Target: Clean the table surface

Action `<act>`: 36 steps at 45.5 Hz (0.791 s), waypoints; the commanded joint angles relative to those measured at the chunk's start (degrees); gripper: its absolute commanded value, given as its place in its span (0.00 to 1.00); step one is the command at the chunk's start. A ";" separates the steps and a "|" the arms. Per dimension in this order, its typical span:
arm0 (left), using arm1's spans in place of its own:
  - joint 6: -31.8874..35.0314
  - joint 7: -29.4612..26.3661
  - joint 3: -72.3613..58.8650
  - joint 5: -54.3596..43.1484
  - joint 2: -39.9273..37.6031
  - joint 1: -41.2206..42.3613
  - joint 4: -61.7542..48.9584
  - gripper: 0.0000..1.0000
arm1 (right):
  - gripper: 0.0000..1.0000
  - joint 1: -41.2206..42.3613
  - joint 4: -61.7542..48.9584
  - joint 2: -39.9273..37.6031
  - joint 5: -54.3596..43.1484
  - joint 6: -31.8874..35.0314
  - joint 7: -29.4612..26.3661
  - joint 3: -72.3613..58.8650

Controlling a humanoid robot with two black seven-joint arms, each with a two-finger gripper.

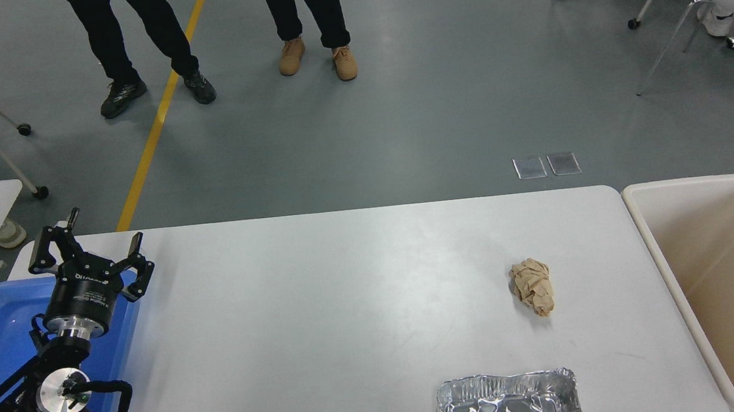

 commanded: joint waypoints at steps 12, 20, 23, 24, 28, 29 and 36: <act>0.00 0.00 -0.01 0.00 0.00 0.00 0.00 0.99 | 0.98 2.40 4.17 -3.56 2.59 0.05 0.04 18.86; 0.00 0.00 -0.01 0.00 0.00 0.00 0.00 0.99 | 0.99 2.49 7.33 -4.79 6.46 -0.21 -0.14 24.49; 0.00 0.00 0.08 0.00 0.00 0.00 0.00 0.99 | 0.99 2.58 9.00 -5.32 7.86 -0.39 -0.14 25.46; 0.00 0.00 -0.01 0.00 0.00 0.00 0.00 0.99 | 0.99 2.58 9.70 -5.50 8.30 -0.39 -0.14 25.81; 0.00 0.00 0.08 0.00 0.00 0.00 0.00 0.99 | 0.99 2.67 12.42 -6.29 10.67 -0.47 -0.14 27.66; 0.00 0.00 0.08 0.00 0.00 0.00 0.00 0.99 | 0.99 2.67 13.13 -6.46 11.29 -0.47 -0.14 28.18; 0.00 0.00 0.08 0.00 0.00 0.00 0.00 0.99 | 0.99 2.58 18.14 -7.34 15.33 -0.83 -0.14 31.35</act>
